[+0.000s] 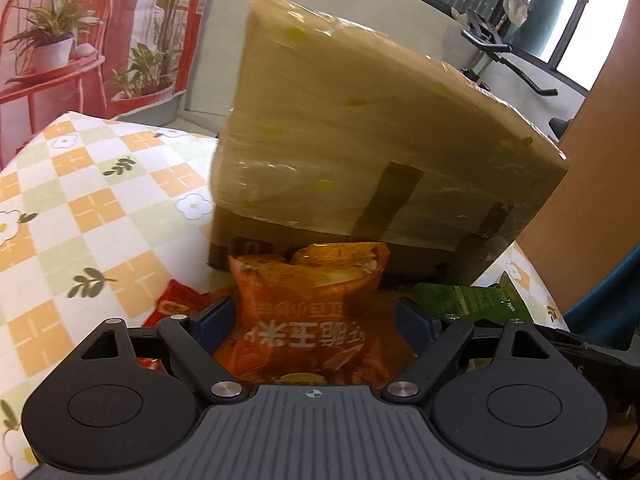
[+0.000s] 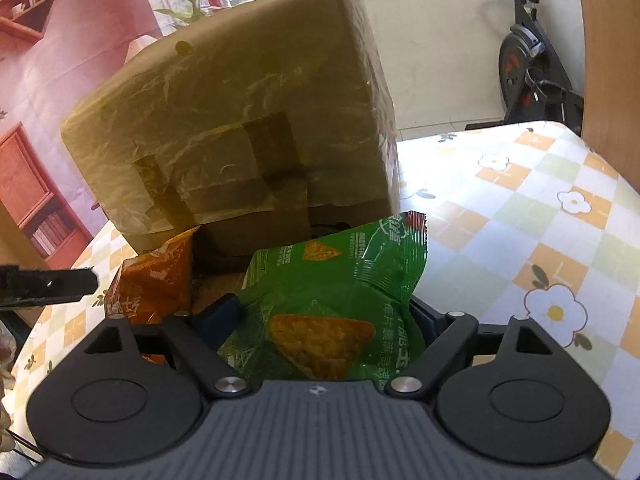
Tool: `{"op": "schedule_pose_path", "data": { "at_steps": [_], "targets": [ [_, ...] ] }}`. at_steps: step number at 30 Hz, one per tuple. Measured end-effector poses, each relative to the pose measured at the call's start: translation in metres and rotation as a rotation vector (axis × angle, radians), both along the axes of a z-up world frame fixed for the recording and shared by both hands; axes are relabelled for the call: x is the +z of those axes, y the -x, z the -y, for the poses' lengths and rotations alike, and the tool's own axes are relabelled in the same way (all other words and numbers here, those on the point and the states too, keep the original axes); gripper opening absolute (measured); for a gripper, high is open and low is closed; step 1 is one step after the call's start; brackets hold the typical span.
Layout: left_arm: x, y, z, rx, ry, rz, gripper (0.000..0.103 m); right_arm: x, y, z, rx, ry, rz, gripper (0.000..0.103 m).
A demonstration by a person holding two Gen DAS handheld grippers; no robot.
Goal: Organize snacks
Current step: 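Grasp the orange corn snack bag with the left tool while the right grasps the green tortilla chip bag, then lift both held bags up and carry them over the box opening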
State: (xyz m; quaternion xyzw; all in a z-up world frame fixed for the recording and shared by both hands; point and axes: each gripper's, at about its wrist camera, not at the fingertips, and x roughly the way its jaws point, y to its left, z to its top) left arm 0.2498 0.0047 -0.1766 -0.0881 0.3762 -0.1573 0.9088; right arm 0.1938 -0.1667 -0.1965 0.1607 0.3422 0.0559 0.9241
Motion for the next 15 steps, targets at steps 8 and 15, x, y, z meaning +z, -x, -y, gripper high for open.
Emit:
{"op": "schedule_pose_path", "data": {
  "at_steps": [8,15],
  "targets": [
    [-0.018,-0.016,0.011,0.047,-0.069,-0.019,0.088,-0.001,0.004,0.002,0.01,-0.008,0.013,0.083],
    [-0.035,-0.026,0.007,0.054,-0.026,-0.065,0.084,-0.002,0.004,0.004,0.013,-0.017,0.018,0.083]
  ]
}}
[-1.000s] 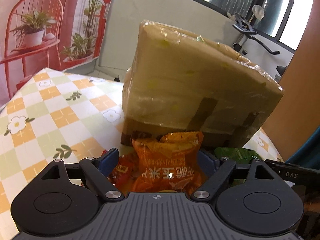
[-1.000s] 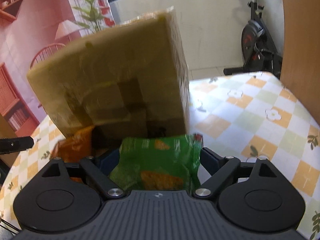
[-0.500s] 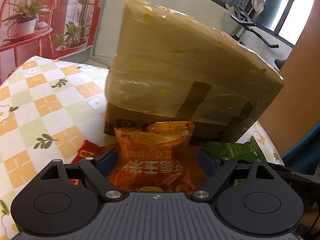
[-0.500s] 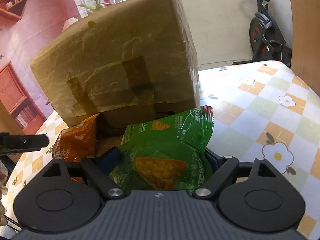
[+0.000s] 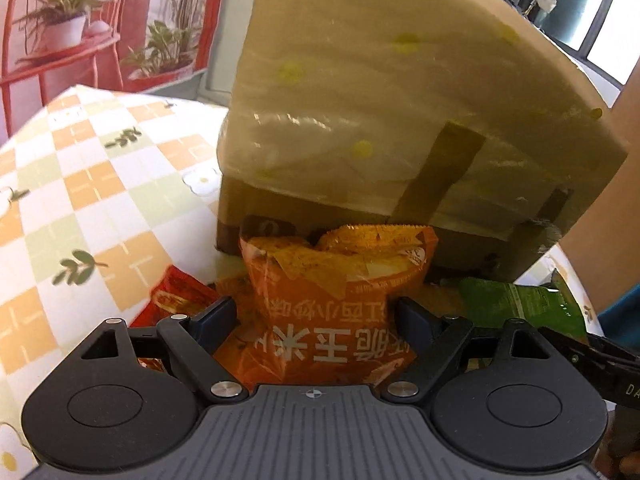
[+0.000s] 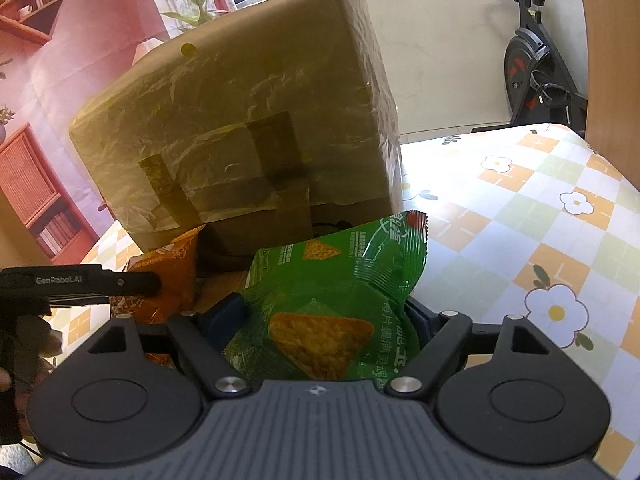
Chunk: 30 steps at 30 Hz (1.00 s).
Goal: Organize snacks
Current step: 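Lift both held bags up and carry them over the box opening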
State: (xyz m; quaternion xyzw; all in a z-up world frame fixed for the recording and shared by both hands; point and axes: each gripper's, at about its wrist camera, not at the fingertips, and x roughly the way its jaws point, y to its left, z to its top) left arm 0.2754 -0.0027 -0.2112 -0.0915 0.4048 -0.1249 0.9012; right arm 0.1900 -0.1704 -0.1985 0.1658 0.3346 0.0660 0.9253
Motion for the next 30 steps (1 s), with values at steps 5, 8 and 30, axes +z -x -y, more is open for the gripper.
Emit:
{"op": "schedule_pose_path", "data": {
  "at_steps": [5,8,30],
  "targets": [
    [0.002,0.01,-0.006,-0.016,0.062,0.029,0.069,0.0,0.0,0.001,0.001,-0.003,0.002,0.082],
    [0.007,0.016,-0.009,-0.021,0.09,0.055,0.066,0.001,0.002,0.003,-0.001,-0.007,0.007,0.081],
    [0.044,0.057,-0.038,0.032,0.117,0.244,0.062,0.036,0.018,-0.002,0.009,0.004,0.11,0.073]
  ]
}}
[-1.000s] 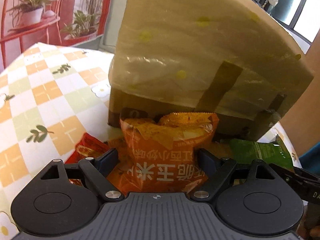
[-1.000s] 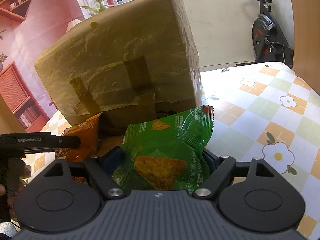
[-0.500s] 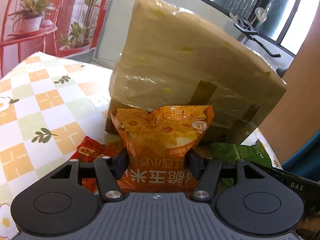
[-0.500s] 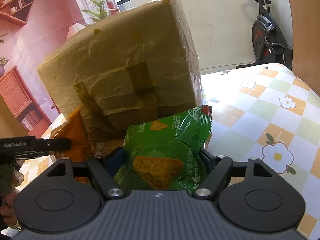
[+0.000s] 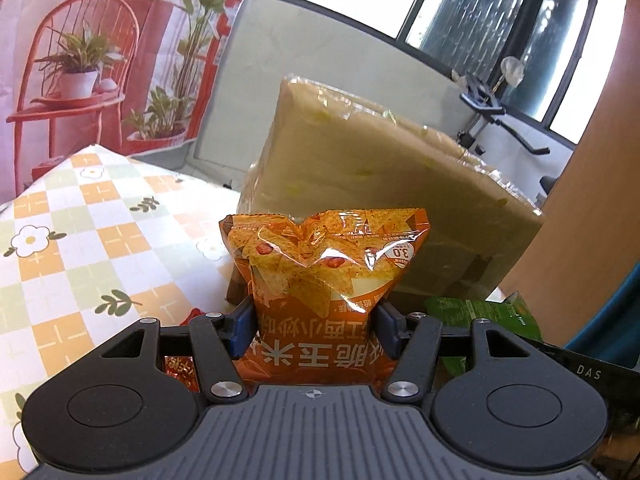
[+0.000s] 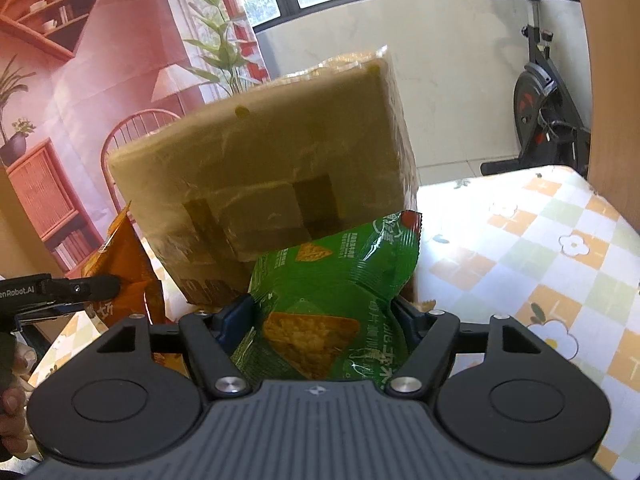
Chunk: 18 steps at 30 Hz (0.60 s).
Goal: Organize snacks
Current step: 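Lift both held bags up and carry them over the box opening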
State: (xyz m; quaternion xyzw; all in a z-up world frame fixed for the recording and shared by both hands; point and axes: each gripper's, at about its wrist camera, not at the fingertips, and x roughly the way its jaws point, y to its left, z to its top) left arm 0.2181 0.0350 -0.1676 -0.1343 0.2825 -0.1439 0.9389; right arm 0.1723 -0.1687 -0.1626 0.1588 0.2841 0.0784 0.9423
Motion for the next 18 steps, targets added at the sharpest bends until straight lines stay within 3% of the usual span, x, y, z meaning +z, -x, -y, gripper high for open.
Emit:
{"op": "schedule_pose_path", "data": {
  "at_steps": [9,18],
  "targets": [
    [0.024,0.012,-0.006,0.003,0.014,0.104,0.062,0.031,0.013,0.004,0.008,-0.01,0.071,0.072],
    [0.075,0.014,-0.002,-0.034,0.019,0.241,0.062,0.081,0.021,0.01,0.02,-0.033,0.215,0.072]
  ]
}}
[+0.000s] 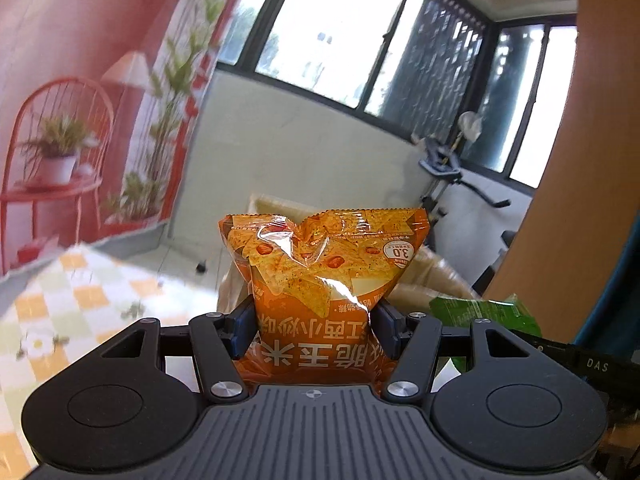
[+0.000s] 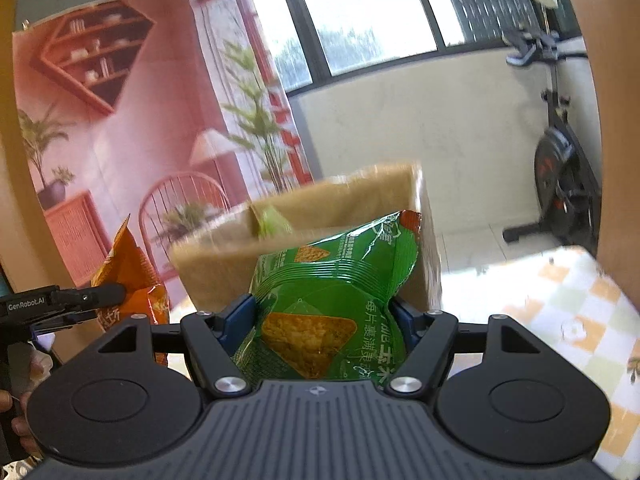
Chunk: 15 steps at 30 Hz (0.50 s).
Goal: Organize snacks
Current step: 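Lift both held bags up and carry them over the box opening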
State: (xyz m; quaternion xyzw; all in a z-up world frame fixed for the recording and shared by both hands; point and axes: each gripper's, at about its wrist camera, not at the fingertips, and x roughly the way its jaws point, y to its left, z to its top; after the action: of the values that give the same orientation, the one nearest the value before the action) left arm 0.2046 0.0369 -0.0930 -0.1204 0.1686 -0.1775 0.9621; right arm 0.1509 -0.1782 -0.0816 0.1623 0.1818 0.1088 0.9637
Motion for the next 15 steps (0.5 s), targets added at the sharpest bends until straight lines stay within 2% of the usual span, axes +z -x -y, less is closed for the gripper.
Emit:
{"op": "schedule_pose_path", "data": {
  "at_steps": [9,15],
  "targets": [
    [0.036,-0.028,0.016,-0.036,-0.023,0.067,0.063,0.045,-0.02,0.002,0.007,0.05,0.119,0.072],
    [0.049,-0.071,0.031,-0.067,-0.065,0.07,0.063,0.062,-0.06,-0.007,0.006,0.166,0.168,0.072]
  ]
}}
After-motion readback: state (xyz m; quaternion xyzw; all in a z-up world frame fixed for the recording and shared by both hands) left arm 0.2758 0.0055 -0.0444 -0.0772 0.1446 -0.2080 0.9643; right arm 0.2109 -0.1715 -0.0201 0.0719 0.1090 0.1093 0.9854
